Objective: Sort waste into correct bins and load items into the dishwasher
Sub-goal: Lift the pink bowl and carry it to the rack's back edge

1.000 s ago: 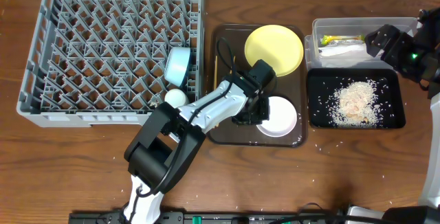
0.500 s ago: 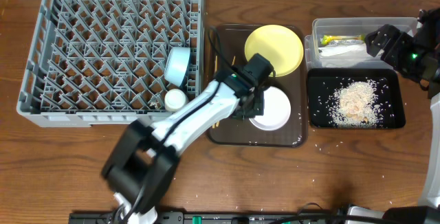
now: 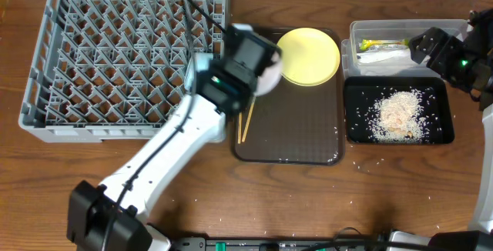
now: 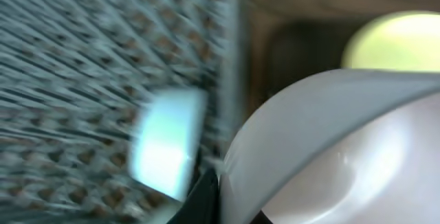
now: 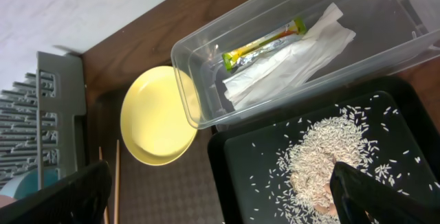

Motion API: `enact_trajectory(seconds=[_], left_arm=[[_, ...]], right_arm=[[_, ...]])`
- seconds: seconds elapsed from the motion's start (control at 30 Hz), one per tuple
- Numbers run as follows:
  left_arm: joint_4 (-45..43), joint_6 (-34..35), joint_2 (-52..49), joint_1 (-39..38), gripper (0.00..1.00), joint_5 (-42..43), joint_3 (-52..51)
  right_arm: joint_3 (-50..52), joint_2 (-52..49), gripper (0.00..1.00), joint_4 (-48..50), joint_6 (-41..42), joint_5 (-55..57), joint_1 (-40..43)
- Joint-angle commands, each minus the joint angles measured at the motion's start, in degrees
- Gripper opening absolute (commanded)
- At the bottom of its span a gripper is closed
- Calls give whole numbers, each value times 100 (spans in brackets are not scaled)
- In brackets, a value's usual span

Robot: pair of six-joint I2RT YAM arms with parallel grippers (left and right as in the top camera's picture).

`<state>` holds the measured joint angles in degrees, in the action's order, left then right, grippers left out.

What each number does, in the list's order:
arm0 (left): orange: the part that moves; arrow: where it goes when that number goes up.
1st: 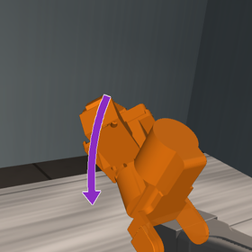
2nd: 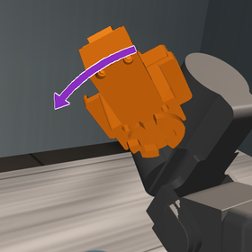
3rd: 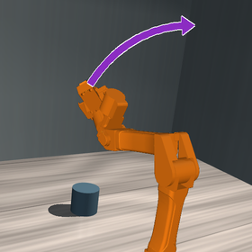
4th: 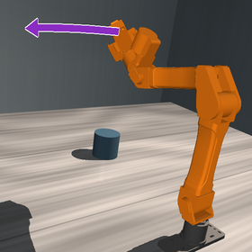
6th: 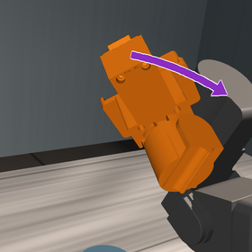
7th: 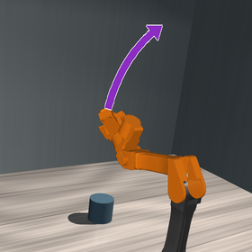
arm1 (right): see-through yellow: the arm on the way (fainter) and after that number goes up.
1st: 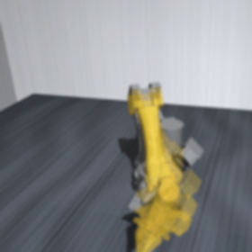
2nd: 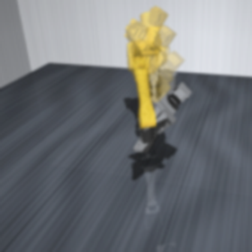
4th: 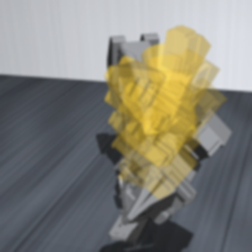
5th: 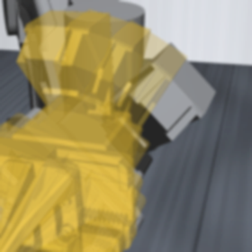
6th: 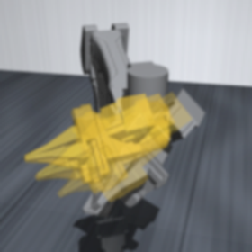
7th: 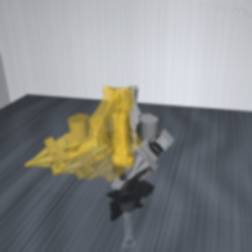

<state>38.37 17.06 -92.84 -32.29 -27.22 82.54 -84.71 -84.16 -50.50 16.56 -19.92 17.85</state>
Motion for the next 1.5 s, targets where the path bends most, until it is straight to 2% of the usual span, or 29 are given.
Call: enact_trajectory(seconds=[0.0, 0.1, 0.2, 0.3, 0.43, 0.57, 0.67, 1.03, 1.47], left_arm=[[-42, -754, 11, 570, 7, -437, 734], [-57, -1086, -260, 1163, 7, -404, 1537], [-50, -1593, -625, 1379, 8, -584, 2214], [-205, -2157, -1104, 1401, 8, -1499, 2734], [-940, -2964, -1707, 1401, 8, -2903, 2817], [-1290, -3027, -2295, 1390, 8, -4057, 2817], [-1453, -2822, -2806, 1366, 8, -4850, 2817], [-1453, -2592, -3794, 1156, 7, -5003, 2815], [-1451, -2380, -3993, 1084, 7, -5064, 2581]], right_arm=[[-98, 26, 99, -9, 76, -44, 20], [-98, 26, 99, -9, 76, -44, 20], [-98, 26, 99, -9, 76, -44, 20], [-98, 26, 99, -9, 76, -44, 20], [-98, 26, 99, -9, 76, -44, 20], [-98, 26, 99, -9, 76, -44, 20], [-98, 26, 99, -9, 76, -44, 20], [-98, 26, 99, -9, 76, -44, 20], [-98, 26, 99, -9, 76, -42, 20]])
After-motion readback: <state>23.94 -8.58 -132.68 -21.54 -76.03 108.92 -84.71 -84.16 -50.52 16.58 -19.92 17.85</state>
